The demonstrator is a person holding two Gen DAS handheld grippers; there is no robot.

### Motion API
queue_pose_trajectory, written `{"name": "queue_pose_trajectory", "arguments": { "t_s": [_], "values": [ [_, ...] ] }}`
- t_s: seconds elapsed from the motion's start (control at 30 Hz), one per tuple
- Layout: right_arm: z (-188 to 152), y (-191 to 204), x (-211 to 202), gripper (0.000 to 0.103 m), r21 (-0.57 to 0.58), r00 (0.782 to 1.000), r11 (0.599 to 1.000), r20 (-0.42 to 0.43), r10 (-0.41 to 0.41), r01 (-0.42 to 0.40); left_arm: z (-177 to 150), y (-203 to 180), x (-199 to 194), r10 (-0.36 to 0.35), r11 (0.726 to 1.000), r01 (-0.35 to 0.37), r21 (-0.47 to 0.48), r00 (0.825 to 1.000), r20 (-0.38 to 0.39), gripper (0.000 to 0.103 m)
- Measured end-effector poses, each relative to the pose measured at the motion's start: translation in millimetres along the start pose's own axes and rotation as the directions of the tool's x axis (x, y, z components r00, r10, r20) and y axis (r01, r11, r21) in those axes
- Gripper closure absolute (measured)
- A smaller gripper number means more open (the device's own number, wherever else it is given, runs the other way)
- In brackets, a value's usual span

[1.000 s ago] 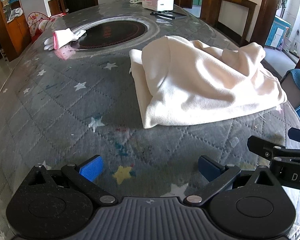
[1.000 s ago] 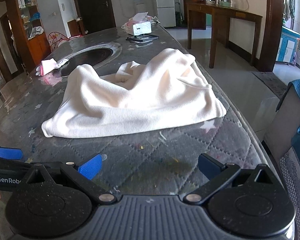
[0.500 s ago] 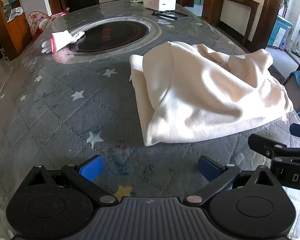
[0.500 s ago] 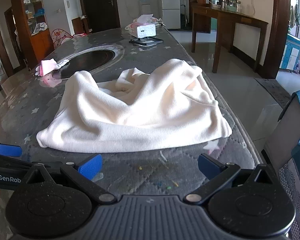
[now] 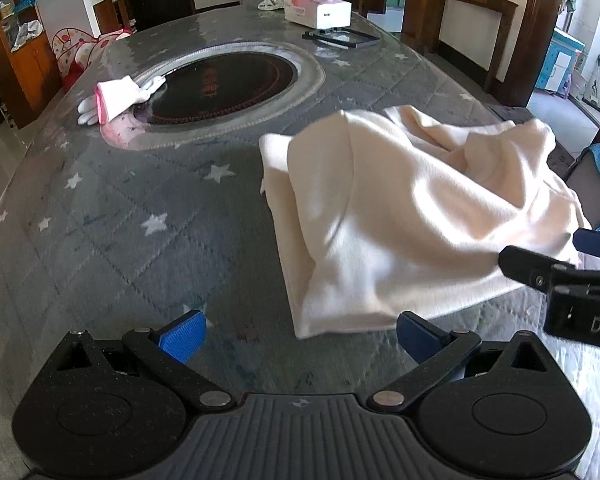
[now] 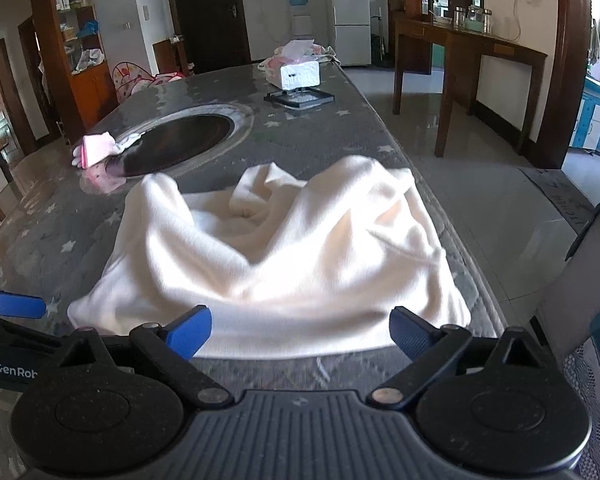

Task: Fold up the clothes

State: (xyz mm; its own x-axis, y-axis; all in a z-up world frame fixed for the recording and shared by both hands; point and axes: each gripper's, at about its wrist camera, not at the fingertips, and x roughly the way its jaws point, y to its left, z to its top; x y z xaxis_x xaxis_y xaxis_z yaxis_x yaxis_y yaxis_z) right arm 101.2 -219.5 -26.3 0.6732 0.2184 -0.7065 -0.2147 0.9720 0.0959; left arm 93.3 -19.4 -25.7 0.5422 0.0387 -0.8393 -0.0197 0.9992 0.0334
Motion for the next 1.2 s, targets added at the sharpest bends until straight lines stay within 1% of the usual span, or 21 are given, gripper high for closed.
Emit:
{"name": "queue_pose_trajectory", "arguments": {
  "t_s": [0.1, 0.2, 0.27, 0.3, 0.4, 0.5, 0.53, 0.6, 0.63, 0.7, 0.73, 0.77, 0.8, 0.83, 0.87, 0.9, 0.97, 1.0, 1.07, 1.2],
  "values": [
    [10.9, -3.6, -0.5, 0.011, -0.004, 1.0, 1.0, 0.022, -0.007, 0.007, 13.2, 3.2, -2.4, -0.002, 1.0, 0.002, 0.002, 1.0, 0.029, 0.0],
    [25.5, -7.5, -0.2, 0.015, -0.01, 0.999, 1.0, 0.048, -0.014, 0.015, 28.4, 6.7, -5.1, -0.005, 1.0, 0.004, 0.005, 0.998, 0.067, 0.0],
    [35.8, -9.6, 1.4, 0.02, -0.018, 0.998, 1.0, 0.064, -0.019, 0.02, 38.5, 9.1, -7.0, -0.007, 1.0, 0.006, 0.008, 0.996, 0.092, 0.0],
    [41.2, -10.0, 2.9, 0.02, -0.026, 0.997, 0.999, 0.07, -0.02, 0.022, 43.4, 10.0, -7.5, -0.009, 1.0, 0.008, 0.009, 0.995, 0.103, 0.0],
    [57.4, -10.5, 9.3, 0.025, -0.057, 0.996, 0.998, 0.083, -0.021, 0.026, 56.9, 8.6, -3.6, -0.039, 0.999, 0.037, 0.024, 0.991, 0.126, 0.001],
    [73.0, -10.7, 19.1, 0.028, -0.093, 0.997, 0.995, 0.081, -0.015, 0.023, 70.3, 7.3, 0.3, -0.07, 0.997, 0.065, 0.039, 0.986, 0.149, 0.001],
    [76.9, -11.4, 23.8, 0.032, -0.101, 0.997, 0.995, 0.072, -0.008, 0.015, 74.8, 6.8, 1.6, -0.08, 0.996, 0.074, 0.044, 0.985, 0.156, 0.001],
    [79.9, -12.6, 31.5, 0.035, -0.11, 0.999, 0.994, 0.049, 0.001, 0.004, 83.7, 5.9, 4.2, -0.1, 0.994, 0.092, 0.055, 0.98, 0.17, 0.001],
    [81.2, -13.2, 36.4, 0.038, -0.115, 0.999, 0.993, 0.031, 0.007, -0.003, 87.5, 5.3, 5.9, -0.111, 0.993, 0.101, 0.061, 0.978, 0.175, 0.001],
    [77.7, -14.2, 41.6, 0.041, -0.121, 1.0, 0.993, 0.008, 0.01, -0.009, 88.4, 2.0, 12.5, -0.132, 0.989, 0.12, 0.082, 0.978, 0.162, 0.001],
    [75.2, -15.5, 42.9, 0.047, -0.122, 1.0, 0.992, -0.001, 0.015, -0.015, 88.8, 0.4, 15.9, -0.143, 0.987, 0.13, 0.093, 0.978, 0.155, 0.003],
    [73.1, -17.0, 43.4, 0.052, -0.12, 1.0, 0.993, -0.009, 0.02, -0.021, 89.3, -1.3, 19.2, -0.153, 0.985, 0.139, 0.103, 0.977, 0.148, 0.009],
    [71.0, -18.6, 43.8, 0.055, -0.117, 1.0, 0.993, -0.017, 0.025, -0.027, 89.8, -2.9, 22.6, -0.164, 0.982, 0.148, 0.113, 0.976, 0.141, 0.012],
    [68.6, -20.2, 43.7, 0.062, -0.114, 0.999, 0.993, -0.024, 0.031, -0.034, 90.2, -4.5, 25.9, -0.174, 0.98, 0.158, 0.124, 0.976, 0.134, 0.02],
    [66.6, -21.8, 42.0, 0.068, -0.113, 0.999, 0.993, -0.026, 0.035, -0.038, 90.2, -6.1, 28.9, -0.186, 0.976, 0.169, 0.135, 0.974, 0.127, 0.032],
    [64.7, -23.3, 40.0, 0.072, -0.111, 0.999, 0.993, -0.027, 0.039, -0.042, 88.2, -7.8, 30.1, -0.203, 0.971, 0.185, 0.151, 0.972, 0.118, 0.037],
    [61.3, -26.8, 34.2, 0.082, -0.109, 0.999, 0.993, -0.026, 0.048, -0.05, 83.9, -11.6, 29.9, -0.231, 0.963, 0.212, 0.17, 0.967, 0.105, 0.067],
    [59.8, -28.8, 30.1, 0.084, -0.107, 0.998, 0.993, -0.023, 0.053, -0.055, 81.6, -12.9, 27.1, -0.236, 0.961, 0.215, 0.176, 0.966, 0.109, 0.073],
    [57.5, -30.6, 21.7, 0.088, -0.111, 0.998, 0.992, -0.012, 0.06, -0.061, 77.1, -15.6, 21.4, -0.246, 0.957, 0.221, 0.19, 0.962, 0.119, 0.08],
    [51.3, -31.6, -1.0, 0.091, -0.128, 0.997, 0.989, 0.02, 0.079, -0.076, 62.2, -16.9, 3.3, -0.272, 0.948, 0.241, 0.206, 0.952, 0.137, 0.083]
  ]
}}
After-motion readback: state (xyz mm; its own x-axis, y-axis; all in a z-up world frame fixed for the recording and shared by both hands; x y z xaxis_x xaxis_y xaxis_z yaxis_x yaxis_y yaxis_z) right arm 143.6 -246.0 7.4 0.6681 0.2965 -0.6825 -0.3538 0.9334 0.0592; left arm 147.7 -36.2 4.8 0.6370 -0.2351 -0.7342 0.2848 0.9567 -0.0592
